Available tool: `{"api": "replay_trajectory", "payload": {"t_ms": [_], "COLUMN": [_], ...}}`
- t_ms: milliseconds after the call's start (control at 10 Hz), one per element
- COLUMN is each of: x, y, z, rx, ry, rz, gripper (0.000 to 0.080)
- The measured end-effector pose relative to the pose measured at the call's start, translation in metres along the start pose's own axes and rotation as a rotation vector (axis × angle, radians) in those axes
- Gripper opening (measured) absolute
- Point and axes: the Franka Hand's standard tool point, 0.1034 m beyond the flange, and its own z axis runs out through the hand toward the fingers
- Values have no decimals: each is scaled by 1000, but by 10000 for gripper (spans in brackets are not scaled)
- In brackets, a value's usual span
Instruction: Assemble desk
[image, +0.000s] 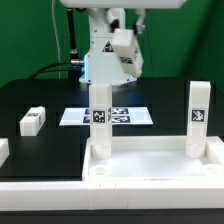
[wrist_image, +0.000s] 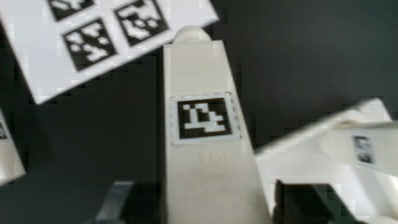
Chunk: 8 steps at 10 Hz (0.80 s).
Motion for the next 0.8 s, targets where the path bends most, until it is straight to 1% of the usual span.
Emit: {"api": "replay_trajectory", "payload": {"t_ms": [100, 200, 300, 400, 500, 600, 700, 800], "x": [4, 7, 12, 26, 39, 48, 51, 52], "y": [-1, -2, -4, -6, -18, -32, -41, -46], "z": [0, -1, -2, -7, -18, -29, -36, -35], "rx": [20, 31, 28, 21, 20, 36, 38, 68], "ry": [53, 135, 201, 258, 361, 459, 524, 590], "rz": [1, -2, -35, -50, -70, -96, -126, -123], "gripper": [291, 291, 291, 291, 291, 291, 291, 291]}}
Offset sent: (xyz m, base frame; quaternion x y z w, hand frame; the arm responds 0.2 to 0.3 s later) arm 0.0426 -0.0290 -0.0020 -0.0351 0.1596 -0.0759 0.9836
